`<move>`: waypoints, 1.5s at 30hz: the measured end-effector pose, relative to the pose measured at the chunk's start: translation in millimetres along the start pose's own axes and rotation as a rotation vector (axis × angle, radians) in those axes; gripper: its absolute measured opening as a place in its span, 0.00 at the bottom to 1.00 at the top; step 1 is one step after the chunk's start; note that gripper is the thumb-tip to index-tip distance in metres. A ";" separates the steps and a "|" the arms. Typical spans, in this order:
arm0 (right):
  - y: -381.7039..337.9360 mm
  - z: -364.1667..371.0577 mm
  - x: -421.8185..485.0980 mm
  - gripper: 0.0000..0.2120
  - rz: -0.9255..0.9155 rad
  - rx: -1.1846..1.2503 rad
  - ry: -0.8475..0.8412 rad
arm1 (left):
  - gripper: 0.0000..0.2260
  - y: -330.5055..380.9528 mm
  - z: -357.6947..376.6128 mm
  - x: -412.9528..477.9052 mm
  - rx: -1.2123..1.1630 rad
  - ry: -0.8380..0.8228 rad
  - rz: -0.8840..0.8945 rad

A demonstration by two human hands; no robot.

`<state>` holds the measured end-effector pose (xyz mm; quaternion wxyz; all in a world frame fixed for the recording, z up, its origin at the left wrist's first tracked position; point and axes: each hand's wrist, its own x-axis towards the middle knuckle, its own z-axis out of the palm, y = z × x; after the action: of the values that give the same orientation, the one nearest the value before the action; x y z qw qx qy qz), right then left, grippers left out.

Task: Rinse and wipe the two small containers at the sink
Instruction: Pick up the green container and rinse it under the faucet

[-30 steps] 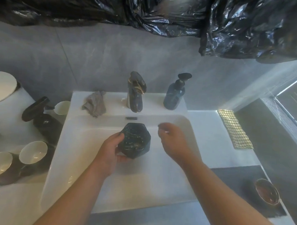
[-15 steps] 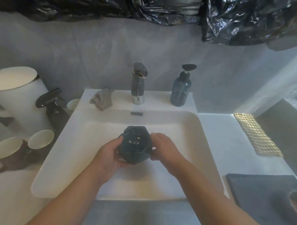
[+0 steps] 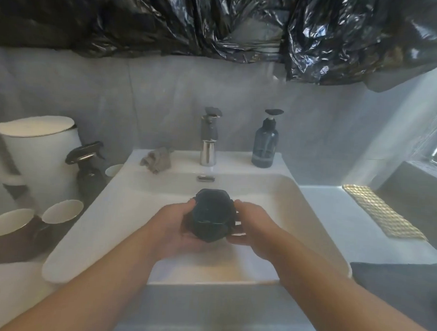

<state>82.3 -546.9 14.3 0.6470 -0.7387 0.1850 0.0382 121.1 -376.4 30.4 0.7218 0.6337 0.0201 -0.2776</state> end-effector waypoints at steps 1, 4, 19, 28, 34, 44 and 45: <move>1.0 -0.5 0.1 0.14 -0.009 0.020 -0.020 | 0.15 -0.8 -0.1 -0.8 0.029 -0.005 0.030; -2.2 -2.8 -2.1 0.14 -0.102 0.032 -0.029 | 0.13 -3.5 -2.7 -1.3 0.073 -0.026 0.102; -6.9 3.8 -23.7 0.17 -0.434 0.051 0.099 | 0.15 -3.2 -6.3 2.5 0.152 -0.043 0.372; -9.5 0.6 -26.0 0.21 -0.496 0.166 0.095 | 0.17 -1.5 -7.1 -5.1 0.260 -0.118 0.457; -12.5 0.1 -27.5 0.20 -0.584 0.201 0.086 | 0.17 0.8 -6.7 -10.1 0.158 -0.153 0.587; -12.3 1.6 -33.7 0.24 -0.765 0.136 -0.035 | 0.15 3.6 -10.1 -15.2 0.044 -0.244 0.744; -12.0 1.5 -33.6 0.22 -0.786 0.135 -0.045 | 0.17 3.4 -11.1 -14.3 0.022 -0.241 0.758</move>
<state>55.2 -536.8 35.4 0.6631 -0.7082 -0.1241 -0.2085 114.1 -360.6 36.8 0.7634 0.5669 -0.3029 -0.0641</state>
